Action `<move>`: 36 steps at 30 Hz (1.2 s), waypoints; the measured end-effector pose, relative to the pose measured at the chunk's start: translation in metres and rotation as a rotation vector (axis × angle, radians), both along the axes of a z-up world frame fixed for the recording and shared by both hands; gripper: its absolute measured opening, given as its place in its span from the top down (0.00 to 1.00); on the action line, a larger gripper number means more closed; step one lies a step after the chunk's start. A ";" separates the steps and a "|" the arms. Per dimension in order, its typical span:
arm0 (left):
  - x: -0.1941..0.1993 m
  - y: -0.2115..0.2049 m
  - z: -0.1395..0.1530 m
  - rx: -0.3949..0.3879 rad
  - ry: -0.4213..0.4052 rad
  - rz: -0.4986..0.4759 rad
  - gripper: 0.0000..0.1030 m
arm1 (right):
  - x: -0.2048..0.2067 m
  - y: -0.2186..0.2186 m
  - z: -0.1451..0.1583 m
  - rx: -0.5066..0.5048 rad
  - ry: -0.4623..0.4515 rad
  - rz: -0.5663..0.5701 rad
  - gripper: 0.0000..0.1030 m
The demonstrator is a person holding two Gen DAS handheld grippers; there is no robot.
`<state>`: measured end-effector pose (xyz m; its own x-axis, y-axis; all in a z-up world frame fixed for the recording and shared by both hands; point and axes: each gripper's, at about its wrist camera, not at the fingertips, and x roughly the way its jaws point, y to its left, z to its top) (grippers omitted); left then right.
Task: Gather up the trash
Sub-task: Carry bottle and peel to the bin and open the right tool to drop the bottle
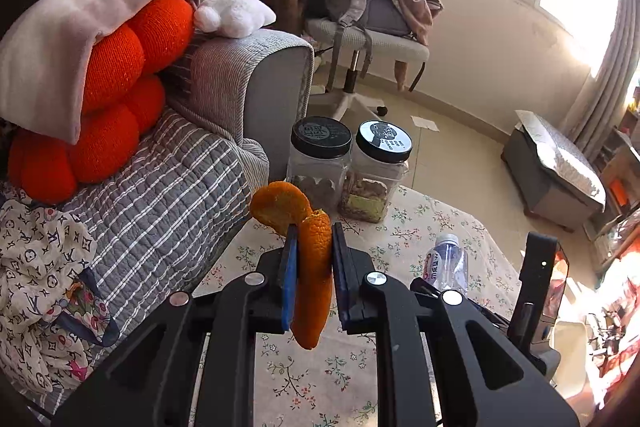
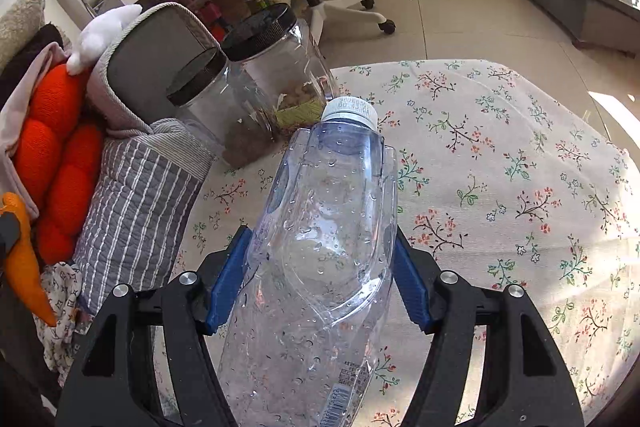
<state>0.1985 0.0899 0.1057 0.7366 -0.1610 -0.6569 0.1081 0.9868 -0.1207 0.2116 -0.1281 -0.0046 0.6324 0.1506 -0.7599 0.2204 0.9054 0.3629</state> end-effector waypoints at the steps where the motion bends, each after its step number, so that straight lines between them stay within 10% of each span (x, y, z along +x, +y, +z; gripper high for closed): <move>1: -0.003 -0.006 0.001 0.006 -0.007 -0.011 0.84 | -0.008 -0.004 0.009 -0.017 -0.024 0.001 0.38; 15: -0.057 -0.104 0.023 0.078 -0.131 -0.187 0.84 | -0.116 -0.096 0.090 -0.174 -0.231 -0.085 0.37; 36: -0.138 -0.287 -0.005 0.045 -0.081 -0.470 0.84 | -0.241 -0.290 0.067 -0.293 -0.150 -0.444 0.37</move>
<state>0.0610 -0.1967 0.1007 0.6396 -0.4618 -0.6145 0.5514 0.8327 -0.0519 -0.0291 -0.4176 0.0627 0.6914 -0.3594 -0.6267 0.5695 0.8049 0.1667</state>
